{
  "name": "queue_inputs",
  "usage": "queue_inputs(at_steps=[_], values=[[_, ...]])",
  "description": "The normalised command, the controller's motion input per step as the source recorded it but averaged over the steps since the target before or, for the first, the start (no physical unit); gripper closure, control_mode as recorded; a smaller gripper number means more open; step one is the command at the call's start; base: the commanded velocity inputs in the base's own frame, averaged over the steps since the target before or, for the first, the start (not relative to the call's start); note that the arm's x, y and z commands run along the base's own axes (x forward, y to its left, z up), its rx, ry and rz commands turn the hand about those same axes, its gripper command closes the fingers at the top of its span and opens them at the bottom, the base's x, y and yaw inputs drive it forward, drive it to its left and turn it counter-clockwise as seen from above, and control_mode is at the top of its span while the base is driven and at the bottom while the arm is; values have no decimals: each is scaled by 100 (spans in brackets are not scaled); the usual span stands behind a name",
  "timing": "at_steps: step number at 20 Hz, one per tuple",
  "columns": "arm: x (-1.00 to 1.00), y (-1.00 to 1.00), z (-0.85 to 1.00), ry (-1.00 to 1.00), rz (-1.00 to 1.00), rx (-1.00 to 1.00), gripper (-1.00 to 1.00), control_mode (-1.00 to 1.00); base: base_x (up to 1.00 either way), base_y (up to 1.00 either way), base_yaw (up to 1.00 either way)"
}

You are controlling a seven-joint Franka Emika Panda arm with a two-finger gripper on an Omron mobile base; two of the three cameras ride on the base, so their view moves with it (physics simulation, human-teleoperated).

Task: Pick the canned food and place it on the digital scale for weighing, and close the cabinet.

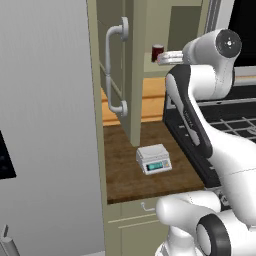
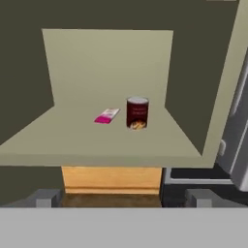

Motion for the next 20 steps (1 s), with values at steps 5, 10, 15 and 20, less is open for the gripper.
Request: queue_inputs(at_steps=[5,10,15,20], values=[[31,0,0,0,0,0,-100,-100,0,0,0],[37,0,0,0,0,0,-100,-100,0,0,0],[38,-1,0,0,0,0,-100,-100,0,0,0],[41,0,0,0,0,0,-100,-100,0,0,0]])
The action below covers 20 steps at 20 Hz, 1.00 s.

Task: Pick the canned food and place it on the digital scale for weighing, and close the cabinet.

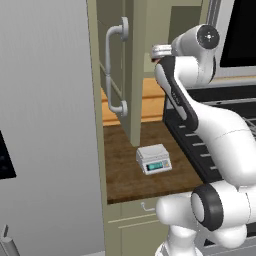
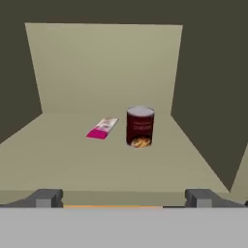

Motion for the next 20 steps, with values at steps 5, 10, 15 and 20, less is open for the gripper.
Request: queue_inputs(at_steps=[5,10,15,20], values=[[45,0,2,-1,0,0,-100,-100,0,0,0],[51,-2,1,0,0,3,-100,-100,0,0,0],[57,0,0,1,0,8,-100,-100,0,0,0],[35,-11,0,0,0,5,-100,-100,0,0,0]])
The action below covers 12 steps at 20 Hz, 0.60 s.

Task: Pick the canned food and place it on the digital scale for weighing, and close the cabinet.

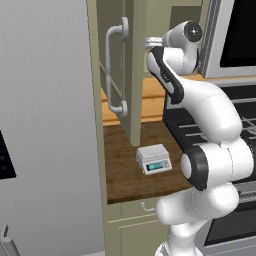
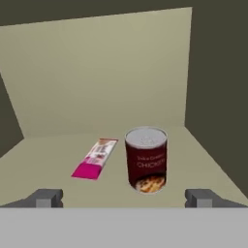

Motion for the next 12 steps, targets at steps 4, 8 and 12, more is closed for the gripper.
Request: queue_inputs(at_steps=[4,8,12], values=[[34,-16,0,3,0,0,-100,-100,0,0,0],[45,1,-8,5,-2,-2,-100,-100,0,0,0],[36,0,-1,4,-1,0,-100,-100,0,0,0]])
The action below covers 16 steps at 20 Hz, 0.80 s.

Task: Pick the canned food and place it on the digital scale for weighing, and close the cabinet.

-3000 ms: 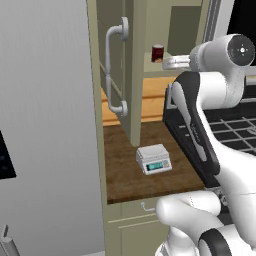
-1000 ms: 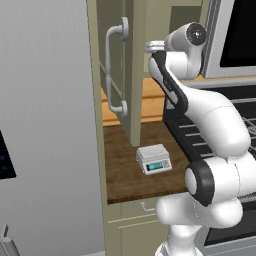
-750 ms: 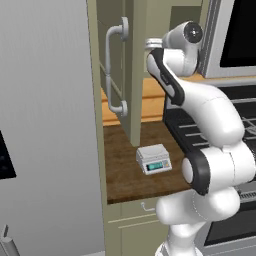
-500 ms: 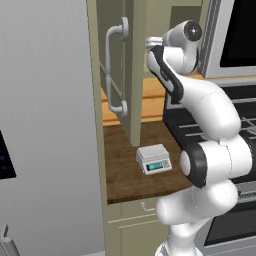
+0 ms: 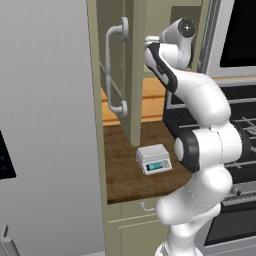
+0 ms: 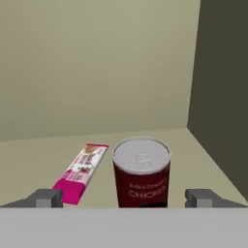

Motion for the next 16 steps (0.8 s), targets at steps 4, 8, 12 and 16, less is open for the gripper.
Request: queue_inputs(at_steps=[4,8,12,16], values=[[19,0,0,1,0,0,-100,-100,0,0,0],[21,0,-7,1,0,0,-100,-100,0,0,0],[29,-3,-12,0,0,0,-100,-100,0,0,0],[21,-10,-14,0,0,0,-100,-100,0,0,0]])
